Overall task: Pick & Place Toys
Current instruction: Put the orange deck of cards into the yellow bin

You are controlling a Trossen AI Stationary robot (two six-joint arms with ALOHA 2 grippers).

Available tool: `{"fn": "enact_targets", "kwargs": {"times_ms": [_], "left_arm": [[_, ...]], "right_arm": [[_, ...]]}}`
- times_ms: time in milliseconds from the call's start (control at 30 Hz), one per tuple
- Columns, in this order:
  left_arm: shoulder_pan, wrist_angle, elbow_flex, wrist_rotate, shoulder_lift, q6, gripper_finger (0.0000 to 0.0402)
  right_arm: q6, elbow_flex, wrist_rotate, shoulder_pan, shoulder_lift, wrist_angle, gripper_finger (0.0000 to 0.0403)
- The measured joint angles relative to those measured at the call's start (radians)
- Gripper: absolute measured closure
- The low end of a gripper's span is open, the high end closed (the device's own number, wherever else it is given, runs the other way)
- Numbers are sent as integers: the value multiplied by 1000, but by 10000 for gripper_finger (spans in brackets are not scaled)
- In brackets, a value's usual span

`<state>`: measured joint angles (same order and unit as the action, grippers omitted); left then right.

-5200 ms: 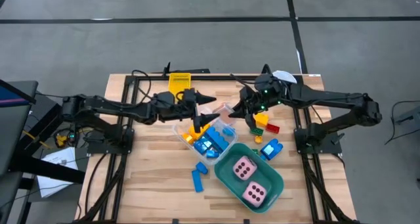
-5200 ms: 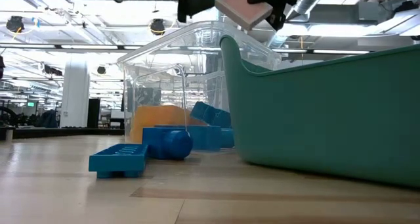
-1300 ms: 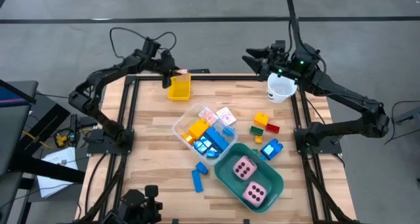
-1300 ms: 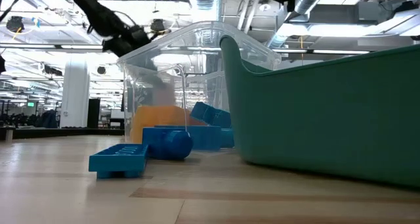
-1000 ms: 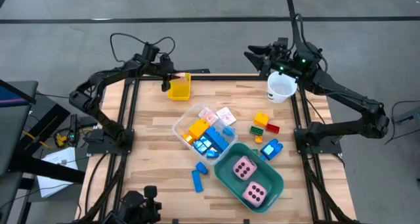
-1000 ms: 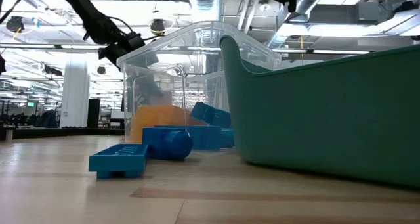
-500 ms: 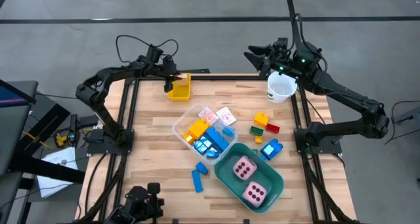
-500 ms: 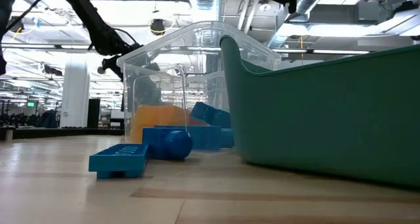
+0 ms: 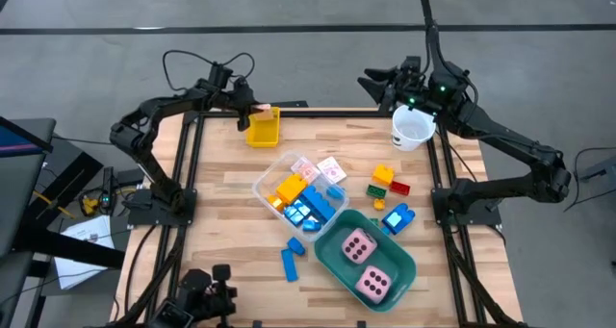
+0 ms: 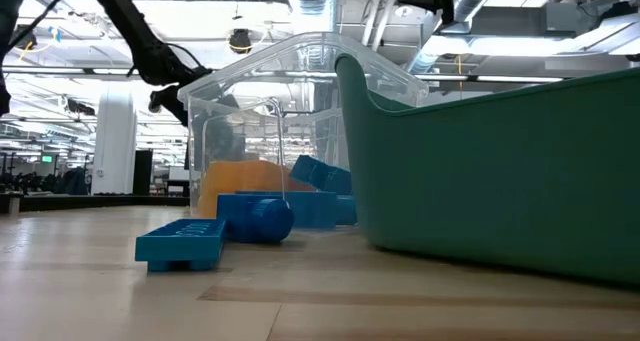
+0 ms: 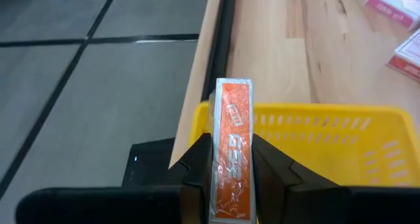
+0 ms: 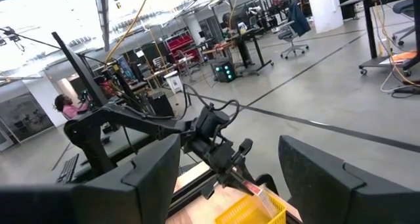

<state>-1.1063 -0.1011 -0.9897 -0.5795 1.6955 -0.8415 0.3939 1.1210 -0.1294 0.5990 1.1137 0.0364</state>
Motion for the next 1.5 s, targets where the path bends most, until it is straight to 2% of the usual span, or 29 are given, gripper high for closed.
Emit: {"fn": "enact_targets", "kwargs": {"times_ms": [1400,1500], "left_arm": [[47,-64,0,52,32,-20,341],[47,-65,0,53,32,-17,327]], "right_arm": [[-11,0,-5,7,4,-29,154],[-11,0,-29,7,4,-29,154]]}}
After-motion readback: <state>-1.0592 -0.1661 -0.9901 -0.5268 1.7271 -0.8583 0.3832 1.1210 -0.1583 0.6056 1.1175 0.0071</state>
